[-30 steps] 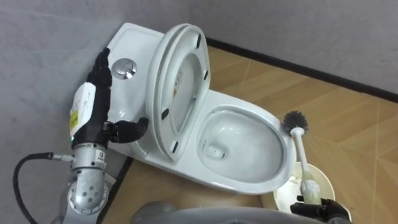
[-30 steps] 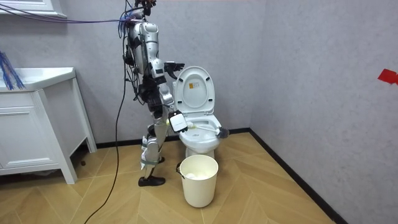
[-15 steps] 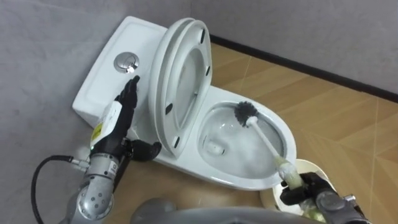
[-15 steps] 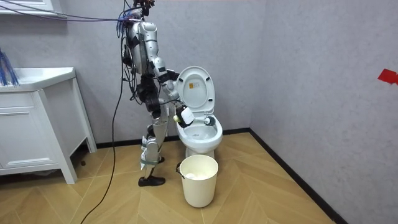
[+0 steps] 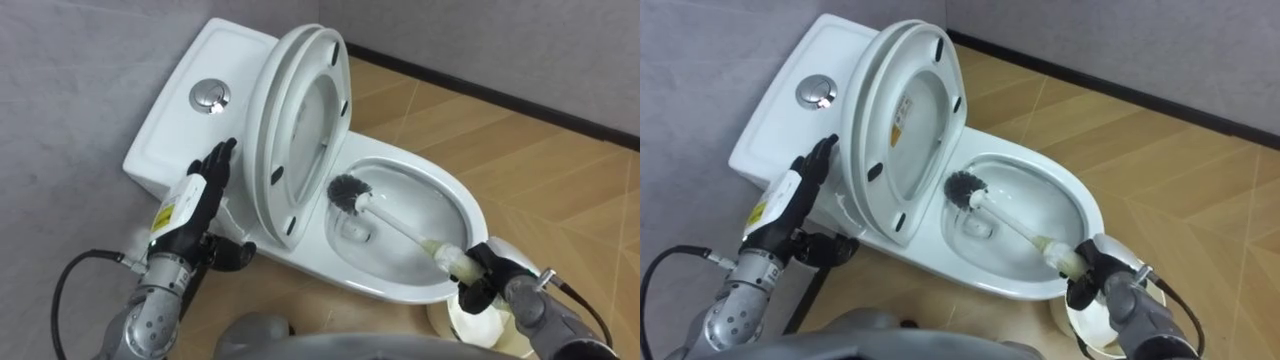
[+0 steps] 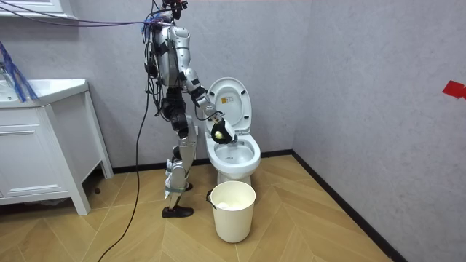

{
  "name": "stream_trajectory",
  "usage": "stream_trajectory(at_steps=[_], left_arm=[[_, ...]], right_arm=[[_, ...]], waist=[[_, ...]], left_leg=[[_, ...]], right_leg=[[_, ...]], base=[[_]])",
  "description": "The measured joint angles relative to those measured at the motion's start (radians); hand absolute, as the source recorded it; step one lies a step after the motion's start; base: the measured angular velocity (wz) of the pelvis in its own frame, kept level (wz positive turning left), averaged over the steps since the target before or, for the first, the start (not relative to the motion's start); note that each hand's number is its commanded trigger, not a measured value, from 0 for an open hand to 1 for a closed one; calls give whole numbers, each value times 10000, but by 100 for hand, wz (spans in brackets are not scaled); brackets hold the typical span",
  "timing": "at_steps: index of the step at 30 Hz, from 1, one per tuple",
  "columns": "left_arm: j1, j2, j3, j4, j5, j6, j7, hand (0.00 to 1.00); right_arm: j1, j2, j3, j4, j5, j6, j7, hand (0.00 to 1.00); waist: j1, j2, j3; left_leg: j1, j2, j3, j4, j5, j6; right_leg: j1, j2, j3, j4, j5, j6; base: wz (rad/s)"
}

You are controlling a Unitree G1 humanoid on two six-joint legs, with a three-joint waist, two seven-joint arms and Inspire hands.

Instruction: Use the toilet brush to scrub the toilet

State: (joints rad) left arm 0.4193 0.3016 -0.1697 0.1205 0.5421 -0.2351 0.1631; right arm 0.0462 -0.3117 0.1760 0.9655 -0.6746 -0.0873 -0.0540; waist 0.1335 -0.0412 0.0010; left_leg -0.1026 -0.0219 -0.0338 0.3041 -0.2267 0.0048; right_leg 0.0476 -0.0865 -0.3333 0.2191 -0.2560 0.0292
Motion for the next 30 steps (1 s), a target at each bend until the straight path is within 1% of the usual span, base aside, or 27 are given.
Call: stream_trajectory(at_steps=[2,6,8,9,11,13,15,16,17,19,20,21,22,24,25,26,27,30], left_arm=[[-28,0,2,10,1,-17,0,0],[-84,-2,8,141,78,-96,0,0],[-104,-3,17,278,355,-116,3,0],[-109,-8,35,301,455,-99,3,0],[-109,-14,121,330,719,-48,3,0],[-169,-12,144,359,915,-16,11,0],[-276,33,161,362,1289,97,116,0],[-318,36,161,366,1292,106,156,0],[-410,38,171,398,1320,145,268,0],[-676,46,293,741,1365,166,526,0],[-907,95,339,1037,1366,186,736,0],[-1077,146,414,1230,1384,244,950,0],[-1153,151,499,1316,1419,250,1073,0],[-1581,243,640,1778,1722,339,1683,0],[-1689,253,692,1935,1828,346,1814,0],[-1853,258,795,2171,2069,399,2041,0],[-1928,265,828,2262,2159,417,2167,0],[-2382,345,829,2863,2126,426,2881,0]], right_arm=[[120,-33,-2,-1,-9,23,-24,100],[378,-48,-2,17,-28,35,-168,100],[516,-49,-6,16,-33,100,-174,100],[540,-49,-15,17,-90,155,-179,100],[587,-57,-35,17,-219,174,-192,100],[676,-62,-43,21,-203,183,-187,100],[704,-61,-23,57,-86,186,-185,100],[704,-61,-22,75,-14,188,-187,100],[685,-62,-28,140,81,183,-197,100],[488,-60,-18,525,227,144,-234,100],[408,-59,-19,831,364,141,-342,100],[337,-60,-23,1095,414,157,-453,100],[293,-60,-19,1237,424,158,-486,100],[130,-69,-2,1720,464,228,-547,100],[78,-74,-2,1810,465,241,-559,100],[-41,-74,-2,2015,497,235,-617,100],[-77,-77,-2,2048,501,237,-649,100],[-477,-100,28,2380,578,227,-786,100]], waist=[[49,-9,5],[93,30,-24],[95,44,-42],[95,86,-66],[75,102,-74],[66,103,-72],[63,146,-68],[62,154,-51],[59,177,-29],[80,268,41],[52,346,61],[20,417,67],[32,434,73],[101,603,81],[98,633,98],[93,677,79],[86,694,89],[52,773,117]], left_leg=[[-24,6,0,1,0,0],[-116,2,-13,11,1,-2],[-87,-3,-12,6,1,-1],[-84,-1,-12,8,1,-2],[-86,-4,-46,10,4,-5],[-88,-10,-95,13,5,-8],[-111,-17,-173,30,10,-15],[-124,-19,-200,53,10,-15],[-193,-24,-247,125,10,-15],[-339,-26,-279,294,9,-15],[-481,-48,-358,396,9,-15],[-639,-64,-441,455,9,-15],[-732,-61,-457,496,9,-15],[-1154,-39,-518,709,13,-9],[-1243,-41,-525,739,23,5],[-1437,-46,-521,761,47,27],[-1534,-57,-522,782,75,40],[-2186,-100,-524,1013,160,105]], right_leg=[[-26,4,0,2,0,0],[-104,4,-17,3,7,-5],[-80,0,-16,3,9,-4],[-82,2,-13,2,9,-4],[-70,3,-42,3,9,-4],[-43,-1,-129,3,9,-3],[-27,-6,-283,3,9,-3],[-25,-5,-297,5,9,-3],[-41,-6,-355,20,9,-3],[-86,2,-384,32,14,-11],[-144,-1,-453,45,15,-14],[-256,-3,-537,81,15,-14],[-338,-6,-556,133,15,-14],[-753,-17,-568,400,13,-17],[-853,-27,-572,445,13,-17],[-1051,-56,-559,567,13,-18],[-1132,-74,-560,608,13,-18],[-1802,-177,-592,967,12,-17]], base=[[0],[0],[0],[0],[3],[9],[9],[11],[11],[11],[20],[20],[14],[6],[0],[0],[0],[3]])
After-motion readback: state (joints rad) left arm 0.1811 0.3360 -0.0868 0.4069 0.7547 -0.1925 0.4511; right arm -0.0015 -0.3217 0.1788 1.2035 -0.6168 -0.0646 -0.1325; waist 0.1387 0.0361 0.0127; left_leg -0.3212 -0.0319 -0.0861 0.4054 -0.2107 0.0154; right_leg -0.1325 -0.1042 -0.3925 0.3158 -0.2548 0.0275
